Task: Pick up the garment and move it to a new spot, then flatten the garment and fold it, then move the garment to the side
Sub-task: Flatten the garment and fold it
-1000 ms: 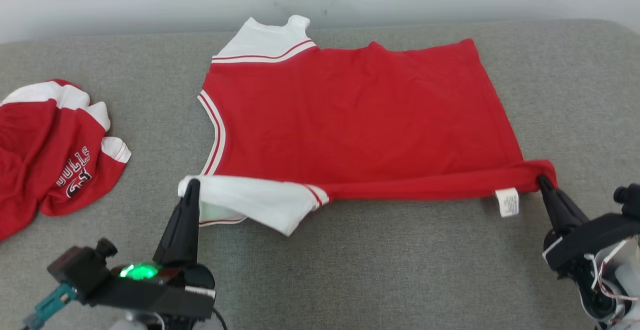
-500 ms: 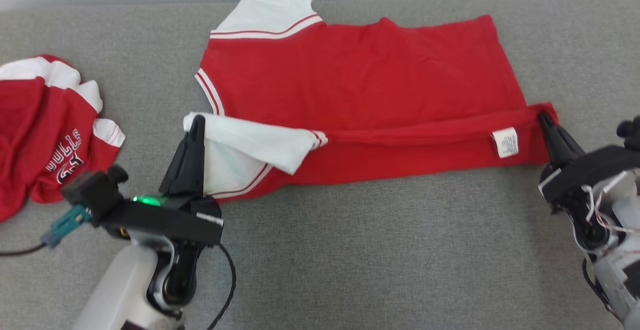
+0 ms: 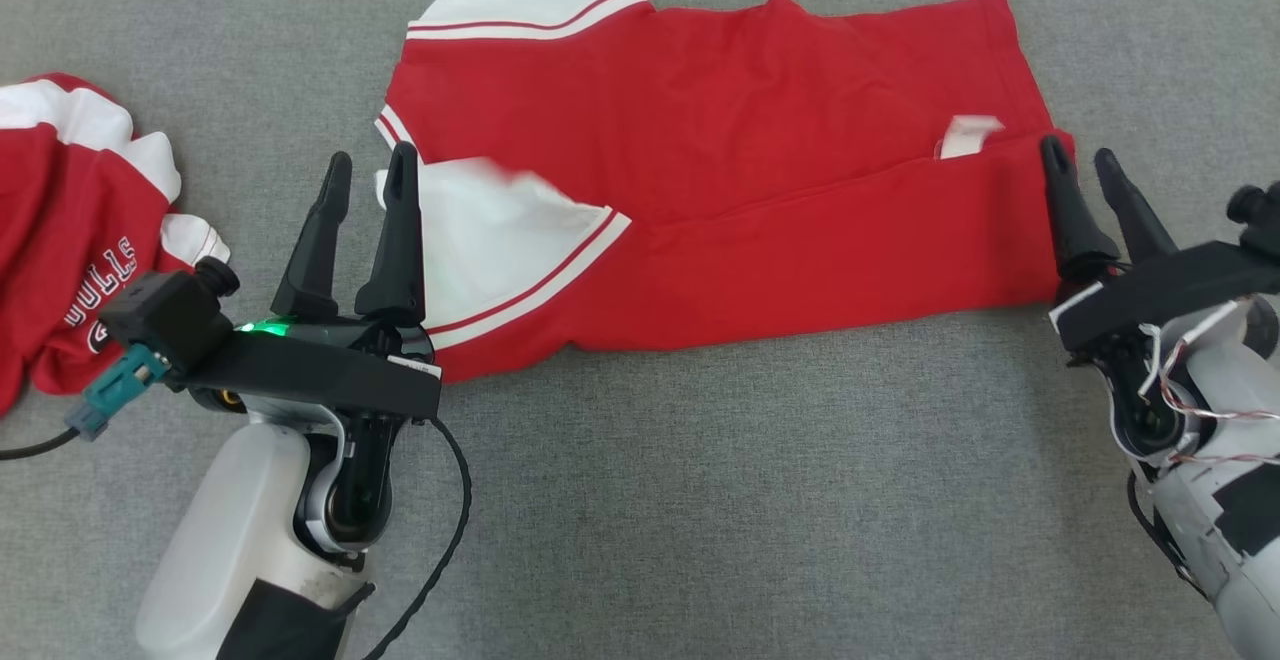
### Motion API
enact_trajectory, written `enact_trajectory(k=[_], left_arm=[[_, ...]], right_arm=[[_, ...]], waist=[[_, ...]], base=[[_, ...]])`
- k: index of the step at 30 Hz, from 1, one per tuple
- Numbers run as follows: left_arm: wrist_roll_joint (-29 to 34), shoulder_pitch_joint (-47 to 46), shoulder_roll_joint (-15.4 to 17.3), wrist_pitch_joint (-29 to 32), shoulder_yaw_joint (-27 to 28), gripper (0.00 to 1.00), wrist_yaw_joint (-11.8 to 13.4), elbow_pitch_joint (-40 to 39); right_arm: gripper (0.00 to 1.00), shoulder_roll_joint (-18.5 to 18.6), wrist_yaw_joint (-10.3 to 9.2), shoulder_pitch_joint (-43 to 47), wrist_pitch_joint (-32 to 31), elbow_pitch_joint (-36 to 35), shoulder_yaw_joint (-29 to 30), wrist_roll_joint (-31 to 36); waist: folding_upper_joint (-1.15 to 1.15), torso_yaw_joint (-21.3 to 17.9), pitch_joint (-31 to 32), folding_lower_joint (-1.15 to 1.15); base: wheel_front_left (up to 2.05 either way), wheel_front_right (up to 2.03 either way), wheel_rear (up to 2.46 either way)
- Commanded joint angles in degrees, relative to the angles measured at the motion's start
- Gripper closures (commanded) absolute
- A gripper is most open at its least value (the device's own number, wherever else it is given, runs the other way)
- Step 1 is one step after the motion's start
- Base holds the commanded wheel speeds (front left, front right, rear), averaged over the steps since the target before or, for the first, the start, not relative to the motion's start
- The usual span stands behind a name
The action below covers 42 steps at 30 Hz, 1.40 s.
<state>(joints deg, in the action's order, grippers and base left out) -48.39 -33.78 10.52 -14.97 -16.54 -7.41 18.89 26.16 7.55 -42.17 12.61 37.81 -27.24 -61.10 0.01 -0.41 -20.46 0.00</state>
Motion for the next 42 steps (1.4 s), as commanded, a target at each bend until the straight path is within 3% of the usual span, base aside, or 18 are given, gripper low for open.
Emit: enact_trajectory(k=[1,7,14,18,22,31,38,42], left_arm=[[1.3,0.5,-0.2,-0.2,0.3,0.00,-0.1,-0.6],[3.4,4.9,0.1,-0.2,0.0,0.00,-0.1,-0.5],[1.0,9.9,-0.1,2.0,-1.3,0.00,1.0,5.5],[0.5,11.5,-0.4,4.1,-1.7,0.00,2.7,7.0],[-0.1,10.4,-0.3,5.3,-1.8,0.00,2.6,7.9],[3.0,10.3,1.6,7.3,-2.6,0.00,9.2,9.8],[3.2,12.6,1.2,9.1,-3.4,0.00,11.7,6.3],[2.0,13.2,0.7,11.0,-4.0,0.00,11.4,4.5]], right_arm=[[0.00,0.8,-0.13,1.0,0.8,-0.5,-0.5,-0.6],[0.00,2.7,-0.13,3.9,2.4,-0.9,-0.1,-2.4],[0.00,3.3,-0.13,7.1,2.6,-0.4,1.9,-1.2],[0.00,3.6,-0.13,8.8,2.6,-0.3,2.8,1.5],[0.00,3.6,-0.13,9.2,2.6,0.3,2.0,5.9],[0.00,3.0,-0.13,8.2,2.6,2.2,1.7,12.5],[0.00,1.7,-0.13,9.3,2.6,3.8,2.9,14.0],[0.00,0.8,-0.13,9.0,2.6,4.8,2.8,14.2]], waist=[[-0.01,-0.1,-0.1,0.00],[-0.01,-0.4,0.6,0.00],[-0.01,-0.8,2.0,0.00],[-0.01,-0.9,2.3,0.00],[-0.01,-1.0,2.1,0.00],[-0.01,-1.3,2.2,0.00],[-0.01,-0.9,2.2,0.00],[-0.01,-0.8,2.1,0.00]], base=[[0.00,0.00,0.00],[0.00,0.00,0.00],[0.00,0.00,0.00],[0.00,0.00,0.00],[0.00,0.00,0.00],[0.00,0.00,0.00],[0.00,0.00,0.00],[0.00,0.00,0.00]])
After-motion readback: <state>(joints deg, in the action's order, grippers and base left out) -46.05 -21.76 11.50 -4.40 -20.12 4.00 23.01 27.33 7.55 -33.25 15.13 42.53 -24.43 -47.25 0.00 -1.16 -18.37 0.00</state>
